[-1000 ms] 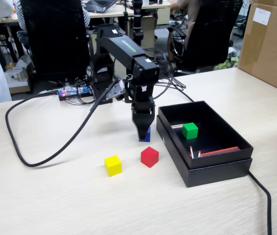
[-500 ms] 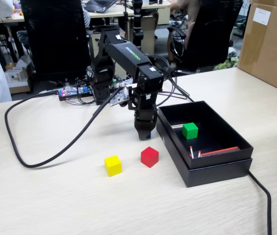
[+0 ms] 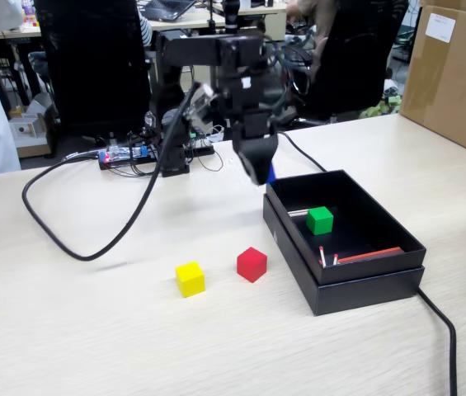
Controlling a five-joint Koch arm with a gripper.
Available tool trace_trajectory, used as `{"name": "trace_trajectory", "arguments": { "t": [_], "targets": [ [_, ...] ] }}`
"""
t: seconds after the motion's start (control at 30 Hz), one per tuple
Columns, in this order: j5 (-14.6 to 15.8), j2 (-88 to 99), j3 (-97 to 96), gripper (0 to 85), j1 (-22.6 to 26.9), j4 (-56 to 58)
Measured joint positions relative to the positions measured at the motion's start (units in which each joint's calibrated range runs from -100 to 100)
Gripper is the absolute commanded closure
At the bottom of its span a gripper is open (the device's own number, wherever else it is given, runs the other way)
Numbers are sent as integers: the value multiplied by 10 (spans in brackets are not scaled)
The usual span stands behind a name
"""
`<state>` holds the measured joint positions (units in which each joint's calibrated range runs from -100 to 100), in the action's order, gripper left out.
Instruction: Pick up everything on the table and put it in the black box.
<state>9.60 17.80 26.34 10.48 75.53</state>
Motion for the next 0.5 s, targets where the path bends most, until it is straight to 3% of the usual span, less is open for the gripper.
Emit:
{"name": "trace_trajectory", "arguments": {
  "t": [0.07, 0.27, 0.37, 0.5],
  "targets": [
    [-23, -79, 134, 818, 27, -3],
    [-48, -250, 211, 813, 50, 1],
    [-49, -317, 221, 742, 58, 2],
    [-50, -369, 227, 730, 67, 2]
  ]
}}
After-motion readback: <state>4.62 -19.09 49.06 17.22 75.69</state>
